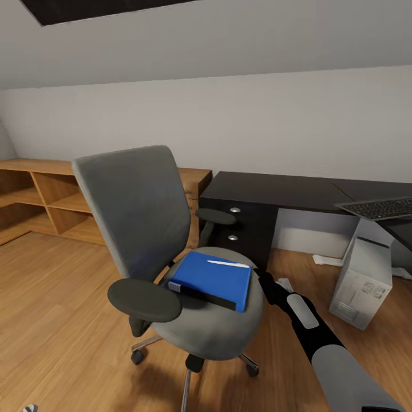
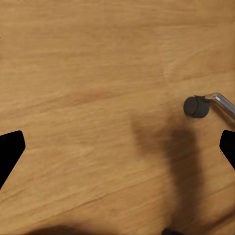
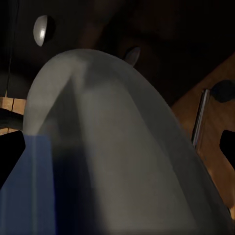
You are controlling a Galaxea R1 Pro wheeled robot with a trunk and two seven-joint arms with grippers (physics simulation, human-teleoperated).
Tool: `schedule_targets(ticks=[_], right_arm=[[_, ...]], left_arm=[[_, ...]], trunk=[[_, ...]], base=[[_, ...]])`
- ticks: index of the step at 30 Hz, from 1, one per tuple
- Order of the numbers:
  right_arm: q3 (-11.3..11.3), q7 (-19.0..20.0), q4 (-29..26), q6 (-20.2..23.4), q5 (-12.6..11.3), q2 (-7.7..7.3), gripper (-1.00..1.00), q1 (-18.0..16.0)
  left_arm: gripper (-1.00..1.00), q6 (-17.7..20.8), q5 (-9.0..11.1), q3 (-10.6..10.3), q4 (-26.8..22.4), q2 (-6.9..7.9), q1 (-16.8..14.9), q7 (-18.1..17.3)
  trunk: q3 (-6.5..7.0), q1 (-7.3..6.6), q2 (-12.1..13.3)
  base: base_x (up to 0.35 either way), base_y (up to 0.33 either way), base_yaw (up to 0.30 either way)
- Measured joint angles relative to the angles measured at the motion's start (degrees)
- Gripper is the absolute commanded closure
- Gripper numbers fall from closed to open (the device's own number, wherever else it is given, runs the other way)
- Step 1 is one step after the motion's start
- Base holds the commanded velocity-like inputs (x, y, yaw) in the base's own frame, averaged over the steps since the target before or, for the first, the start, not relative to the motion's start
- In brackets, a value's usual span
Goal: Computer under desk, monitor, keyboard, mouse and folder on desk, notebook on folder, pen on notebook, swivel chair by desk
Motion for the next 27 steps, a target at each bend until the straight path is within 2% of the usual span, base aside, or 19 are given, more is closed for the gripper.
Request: schedule_targets(ticks=[6, 18, 27], right_arm=[[-0.1, -0.1, 0.0, 0.0, 0.5, -0.03, -1.0, 0.0], [0.0, -0.1, 0.0, 0.0, 0.4, -0.03, -1.0, 0.0], [0.0, -0.2, 0.0, 0.1, 0.7, -0.05, -1.0, 0.0]], left_arm=[[-1.0, 0.0, 0.0, 0.0, 0.0, 0.0, 0.0, 0.0], [-1.0, 0.0, 0.0, 0.0, 0.0, 0.02, 0.0, 0.0], [-1.0, 0.0, 0.0, 0.0, -0.1, -0.09, 0.0, -0.1]], trunk=[[0.0, 0.0, 0.0], [0.0, 0.0, 0.0], [0.0, -0.02, 0.0]], base=[[0.002, 0.087, 0.0], [0.002, 0.267, 0.0], [0.181, 0.239, 0.0]])
